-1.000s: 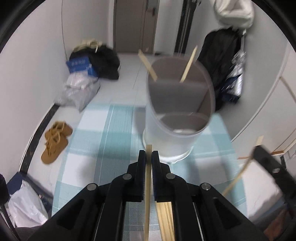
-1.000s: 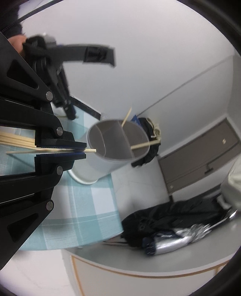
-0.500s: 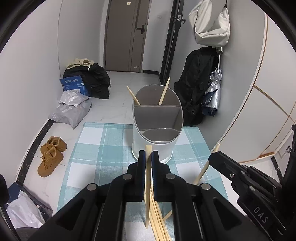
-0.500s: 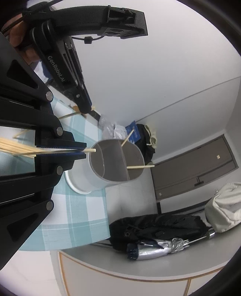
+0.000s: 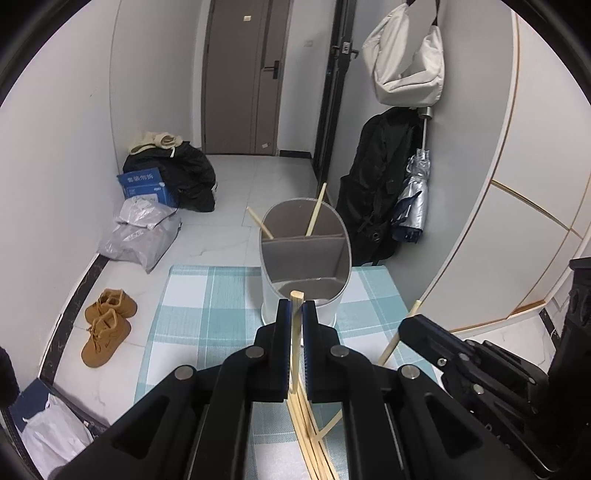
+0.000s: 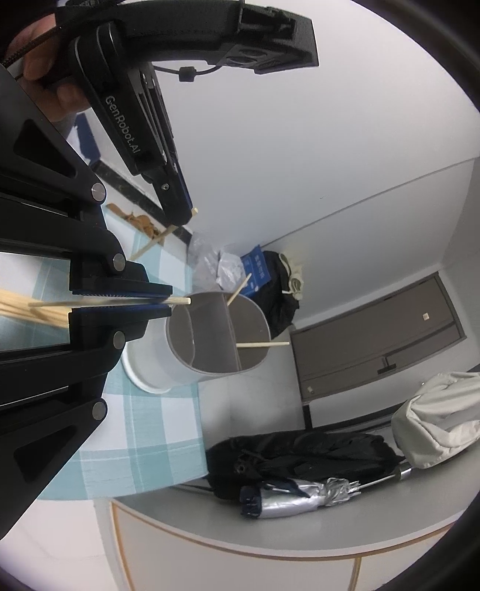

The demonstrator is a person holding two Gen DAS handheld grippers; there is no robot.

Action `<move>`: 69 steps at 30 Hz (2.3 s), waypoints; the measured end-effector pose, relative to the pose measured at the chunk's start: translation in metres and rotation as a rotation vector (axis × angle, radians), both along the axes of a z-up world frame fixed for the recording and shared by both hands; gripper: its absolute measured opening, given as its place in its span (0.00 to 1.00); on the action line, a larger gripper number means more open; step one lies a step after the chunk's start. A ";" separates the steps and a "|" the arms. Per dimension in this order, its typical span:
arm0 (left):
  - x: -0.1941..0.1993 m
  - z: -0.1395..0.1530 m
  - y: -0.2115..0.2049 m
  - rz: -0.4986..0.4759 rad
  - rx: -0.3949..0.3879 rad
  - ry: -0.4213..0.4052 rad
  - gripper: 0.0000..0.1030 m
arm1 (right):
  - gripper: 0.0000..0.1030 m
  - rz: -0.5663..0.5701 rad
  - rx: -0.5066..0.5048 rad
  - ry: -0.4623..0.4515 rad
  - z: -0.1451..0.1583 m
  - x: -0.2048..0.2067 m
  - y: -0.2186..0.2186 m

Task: Organize utensils
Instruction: 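Raise both chopsticks above the holder and drop the left one in, then grasp another chopstick from the pile with the left gripper while the right gripper holds its chopstick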

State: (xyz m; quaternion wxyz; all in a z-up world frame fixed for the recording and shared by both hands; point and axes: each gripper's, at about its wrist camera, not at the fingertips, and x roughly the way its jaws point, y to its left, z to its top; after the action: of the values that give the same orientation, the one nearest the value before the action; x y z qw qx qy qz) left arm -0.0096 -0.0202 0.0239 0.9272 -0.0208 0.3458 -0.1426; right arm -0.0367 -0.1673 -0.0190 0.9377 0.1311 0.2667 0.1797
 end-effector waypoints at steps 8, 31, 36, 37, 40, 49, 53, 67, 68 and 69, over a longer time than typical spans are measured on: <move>0.010 0.020 -0.004 -0.039 -0.018 -0.003 0.00 | 0.03 -0.004 0.013 -0.028 0.020 0.007 -0.003; 0.070 -0.105 0.017 -0.044 -0.151 0.381 0.47 | 0.03 -0.108 0.081 0.094 -0.020 0.031 -0.063; 0.075 -0.125 -0.010 -0.077 -0.078 0.434 0.49 | 0.03 -0.153 0.097 0.115 -0.025 0.028 -0.084; 0.075 -0.125 -0.012 -0.079 -0.056 0.425 0.49 | 0.03 -0.158 0.099 0.116 -0.026 0.027 -0.087; 0.080 -0.133 -0.027 -0.075 0.087 0.403 0.50 | 0.03 -0.168 0.101 0.116 -0.027 0.026 -0.094; 0.082 -0.165 0.000 0.034 0.133 0.501 0.50 | 0.03 -0.170 0.128 0.114 -0.027 0.025 -0.102; 0.079 -0.165 0.007 0.060 0.128 0.506 0.49 | 0.03 -0.162 0.127 0.115 -0.027 0.026 -0.101; 0.081 -0.165 -0.026 0.037 0.218 0.530 0.12 | 0.03 -0.149 0.136 0.095 -0.022 0.022 -0.098; 0.079 -0.165 -0.029 0.029 0.219 0.534 0.03 | 0.03 -0.148 0.138 0.095 -0.022 0.022 -0.098; 0.079 -0.164 -0.032 0.030 0.229 0.535 0.02 | 0.03 -0.147 0.138 0.093 -0.022 0.021 -0.098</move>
State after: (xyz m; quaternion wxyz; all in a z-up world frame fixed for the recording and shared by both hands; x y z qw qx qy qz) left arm 0.0696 -0.0520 -0.1406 0.8014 0.0420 0.5914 -0.0784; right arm -0.0158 -0.2650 -0.0408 0.9237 0.2228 0.2868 0.1220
